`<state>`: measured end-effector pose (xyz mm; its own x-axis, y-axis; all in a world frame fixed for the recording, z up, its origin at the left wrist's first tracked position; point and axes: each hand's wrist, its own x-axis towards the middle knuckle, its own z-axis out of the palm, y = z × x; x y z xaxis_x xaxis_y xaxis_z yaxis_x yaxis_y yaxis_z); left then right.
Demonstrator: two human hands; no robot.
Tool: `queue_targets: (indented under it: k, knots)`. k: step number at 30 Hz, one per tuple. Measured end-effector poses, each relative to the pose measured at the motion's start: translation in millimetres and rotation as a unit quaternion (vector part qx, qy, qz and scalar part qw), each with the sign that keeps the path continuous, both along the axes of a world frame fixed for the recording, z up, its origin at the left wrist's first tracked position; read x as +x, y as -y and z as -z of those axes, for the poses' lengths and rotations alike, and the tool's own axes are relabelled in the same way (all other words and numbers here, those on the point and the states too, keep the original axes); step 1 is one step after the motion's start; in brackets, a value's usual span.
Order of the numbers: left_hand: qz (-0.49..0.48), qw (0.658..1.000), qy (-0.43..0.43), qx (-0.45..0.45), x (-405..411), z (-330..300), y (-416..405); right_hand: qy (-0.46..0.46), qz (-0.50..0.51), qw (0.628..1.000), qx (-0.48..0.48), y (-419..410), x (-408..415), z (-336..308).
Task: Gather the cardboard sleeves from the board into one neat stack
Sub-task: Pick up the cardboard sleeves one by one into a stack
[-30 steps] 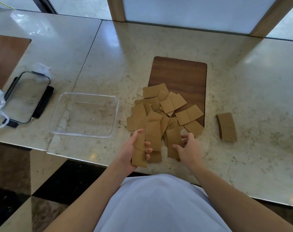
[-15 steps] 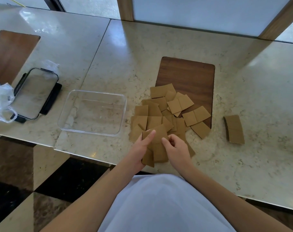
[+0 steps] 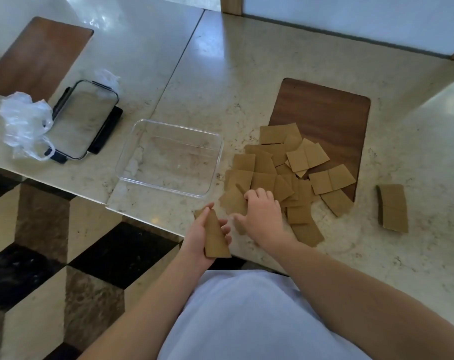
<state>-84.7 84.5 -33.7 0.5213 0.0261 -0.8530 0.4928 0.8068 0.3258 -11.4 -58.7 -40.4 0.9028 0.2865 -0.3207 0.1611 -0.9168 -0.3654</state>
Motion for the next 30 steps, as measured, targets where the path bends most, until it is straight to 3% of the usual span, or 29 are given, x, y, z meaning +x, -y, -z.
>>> queue_targets:
  k: [3,5,8,12,16,18,23,30]
  knots:
    - [-0.016,1.0,-0.004,0.023,-6,1,-9,0.002,0.022,1.0,-0.018,-11,-5,8]
    - [-0.007,0.999,-0.014,0.037,-9,3,-11,-0.045,0.079,0.995,0.039,-8,-3,8]
    - [0.005,0.999,-0.021,0.044,-10,5,-11,-0.15,0.163,0.965,0.142,2,2,4]
    - [0.042,0.997,-0.006,0.061,-4,7,-4,-0.186,0.208,0.938,0.207,21,-2,-11]
    - [0.129,0.986,0.052,0.094,8,2,10,-0.266,0.262,0.874,0.31,42,-23,-31]
    - [0.174,0.978,0.067,0.097,14,-1,19,-0.289,0.251,0.862,0.334,49,-30,-36]
    - [0.235,0.967,0.082,0.061,22,-1,32,-0.319,0.206,0.883,0.277,57,-23,-31]
    - [0.056,0.997,0.029,-0.044,11,9,13,-0.189,0.243,0.934,0.181,21,26,-14]
